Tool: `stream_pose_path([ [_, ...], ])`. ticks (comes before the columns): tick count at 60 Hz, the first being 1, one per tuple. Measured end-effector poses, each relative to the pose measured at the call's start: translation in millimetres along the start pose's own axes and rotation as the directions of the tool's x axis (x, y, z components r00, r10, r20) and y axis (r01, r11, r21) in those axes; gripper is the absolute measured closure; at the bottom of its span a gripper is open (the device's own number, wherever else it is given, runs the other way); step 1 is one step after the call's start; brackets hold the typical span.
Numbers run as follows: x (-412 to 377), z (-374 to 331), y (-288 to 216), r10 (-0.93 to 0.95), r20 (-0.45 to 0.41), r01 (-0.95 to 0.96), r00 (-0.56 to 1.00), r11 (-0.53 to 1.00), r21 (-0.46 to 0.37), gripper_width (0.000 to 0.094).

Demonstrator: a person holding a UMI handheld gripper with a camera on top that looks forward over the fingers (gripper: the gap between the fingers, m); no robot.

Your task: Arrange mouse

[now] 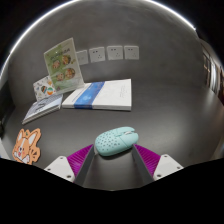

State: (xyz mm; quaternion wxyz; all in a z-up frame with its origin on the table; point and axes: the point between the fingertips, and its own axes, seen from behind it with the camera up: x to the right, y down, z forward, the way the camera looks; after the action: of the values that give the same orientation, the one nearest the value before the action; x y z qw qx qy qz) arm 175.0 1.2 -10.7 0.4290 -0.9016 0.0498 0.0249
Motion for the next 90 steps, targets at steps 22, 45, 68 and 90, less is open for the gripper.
stream_pose_path([
  [22, -15.7, 40.0, -27.1, -0.062, 0.032, 0.062, 0.998, 0.998, 0.01, 0.0089],
  [45, -36.4, 61.8, -49.0, -0.003, 0.05, 0.002, 0.999, 1.0, 0.01, 0.0096],
  [68, -45.1, 75.3, -52.1, -0.066, 0.033, 0.066, 0.997, 0.998, 0.009, 0.0446],
  [90, -166.6, -63.0, -153.9, -0.038, 0.007, 0.034, 0.999, 0.952, 0.303, 0.0503],
])
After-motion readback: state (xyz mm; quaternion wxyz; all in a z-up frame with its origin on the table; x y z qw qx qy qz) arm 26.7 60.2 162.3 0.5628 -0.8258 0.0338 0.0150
